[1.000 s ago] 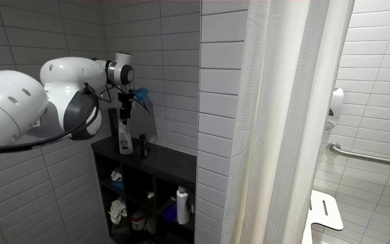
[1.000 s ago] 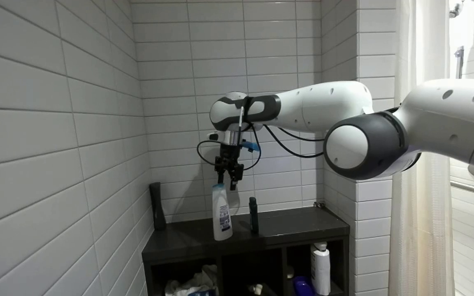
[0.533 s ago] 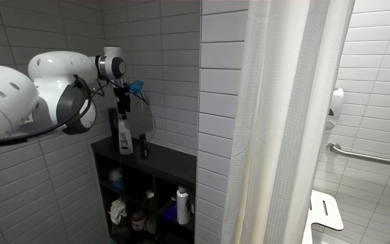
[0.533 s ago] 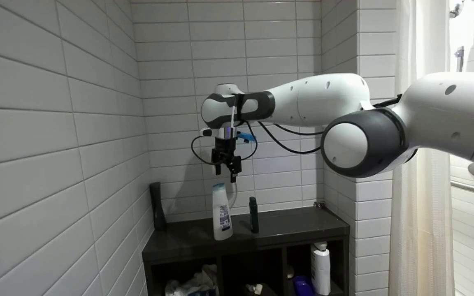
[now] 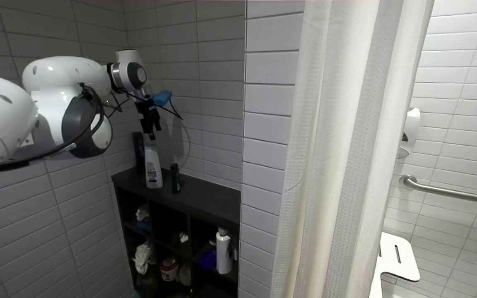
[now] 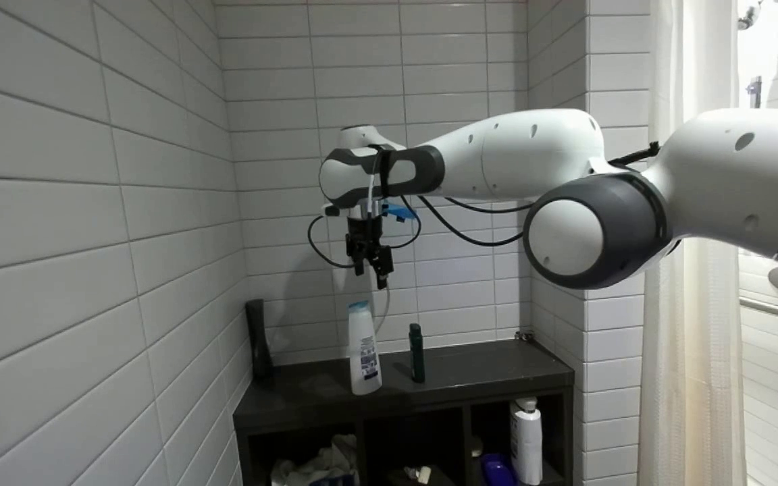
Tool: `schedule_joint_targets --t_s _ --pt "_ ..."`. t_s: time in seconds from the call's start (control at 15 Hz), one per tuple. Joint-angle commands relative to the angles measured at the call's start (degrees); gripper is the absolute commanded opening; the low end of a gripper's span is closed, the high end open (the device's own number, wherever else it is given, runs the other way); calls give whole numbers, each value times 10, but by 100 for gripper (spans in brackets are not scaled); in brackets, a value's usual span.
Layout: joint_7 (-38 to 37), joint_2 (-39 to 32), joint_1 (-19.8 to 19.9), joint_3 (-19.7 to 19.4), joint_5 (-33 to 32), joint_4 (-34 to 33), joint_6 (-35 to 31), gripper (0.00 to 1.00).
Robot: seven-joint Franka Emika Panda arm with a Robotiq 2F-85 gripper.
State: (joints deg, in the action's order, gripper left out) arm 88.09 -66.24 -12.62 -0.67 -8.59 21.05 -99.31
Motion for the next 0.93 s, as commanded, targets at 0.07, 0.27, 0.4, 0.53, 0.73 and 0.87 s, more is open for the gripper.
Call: schedule_joint_targets --t_s 0.07,0.27,0.4,0.53,0.73,0.87 --pt "-33 24 -9 -18 -20 15 -2 100" --pt "-46 31 -9 -22 -24 16 2 100" --pt "-35 14 -4 -13 -13 0 0 100" --pt "-36 15 -4 -13 -13 0 1 100" --pt "-37 23 -4 -11 -14 19 -6 100" --pt "-37 23 -4 -11 -14 19 -6 100"
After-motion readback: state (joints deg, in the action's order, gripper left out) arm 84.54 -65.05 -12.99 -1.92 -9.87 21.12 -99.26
